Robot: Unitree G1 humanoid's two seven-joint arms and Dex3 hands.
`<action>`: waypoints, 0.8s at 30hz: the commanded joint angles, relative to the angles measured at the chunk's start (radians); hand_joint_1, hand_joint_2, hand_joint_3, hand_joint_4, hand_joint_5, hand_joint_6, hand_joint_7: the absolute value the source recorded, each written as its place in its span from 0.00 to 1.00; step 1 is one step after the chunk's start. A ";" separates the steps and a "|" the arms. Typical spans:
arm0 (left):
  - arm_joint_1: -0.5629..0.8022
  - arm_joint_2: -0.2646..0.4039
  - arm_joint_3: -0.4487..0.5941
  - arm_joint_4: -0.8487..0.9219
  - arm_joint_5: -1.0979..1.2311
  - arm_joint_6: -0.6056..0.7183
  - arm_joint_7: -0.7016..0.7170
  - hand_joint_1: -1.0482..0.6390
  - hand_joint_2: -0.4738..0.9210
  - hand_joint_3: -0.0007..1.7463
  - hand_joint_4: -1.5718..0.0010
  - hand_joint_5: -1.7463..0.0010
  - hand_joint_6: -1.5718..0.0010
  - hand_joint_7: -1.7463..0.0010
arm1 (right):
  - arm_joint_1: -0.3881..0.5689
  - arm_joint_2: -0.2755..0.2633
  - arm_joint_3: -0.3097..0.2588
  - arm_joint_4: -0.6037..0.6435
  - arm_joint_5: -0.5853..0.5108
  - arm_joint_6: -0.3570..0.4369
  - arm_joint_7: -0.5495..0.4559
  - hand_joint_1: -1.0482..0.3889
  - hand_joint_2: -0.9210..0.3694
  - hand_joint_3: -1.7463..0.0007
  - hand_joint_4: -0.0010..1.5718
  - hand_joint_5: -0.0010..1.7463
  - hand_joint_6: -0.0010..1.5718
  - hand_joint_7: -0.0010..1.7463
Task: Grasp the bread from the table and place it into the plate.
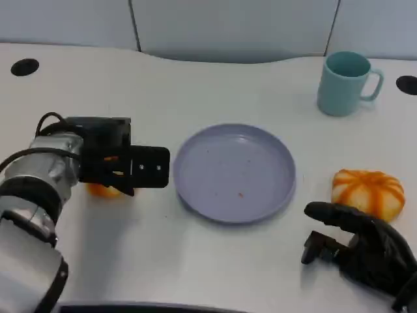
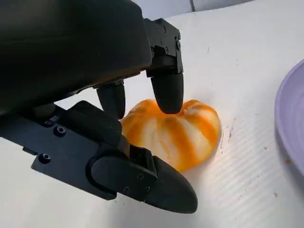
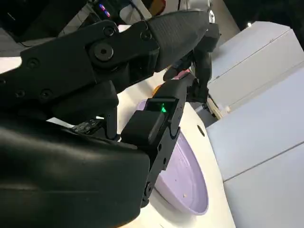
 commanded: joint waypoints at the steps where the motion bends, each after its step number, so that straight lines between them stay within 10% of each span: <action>1: -0.022 -0.010 -0.025 0.016 0.012 0.035 0.041 0.00 0.98 0.02 1.00 0.00 1.00 0.00 | 0.046 -0.003 0.010 0.030 -0.024 0.023 -0.022 0.44 0.00 0.98 0.41 0.73 0.59 0.14; 24: -0.007 -0.038 -0.050 0.035 -0.002 0.096 0.087 0.00 0.96 0.01 1.00 0.00 1.00 0.00 | 0.037 -0.007 0.017 0.047 -0.030 0.006 -0.021 0.43 0.01 0.97 0.42 0.71 0.57 0.17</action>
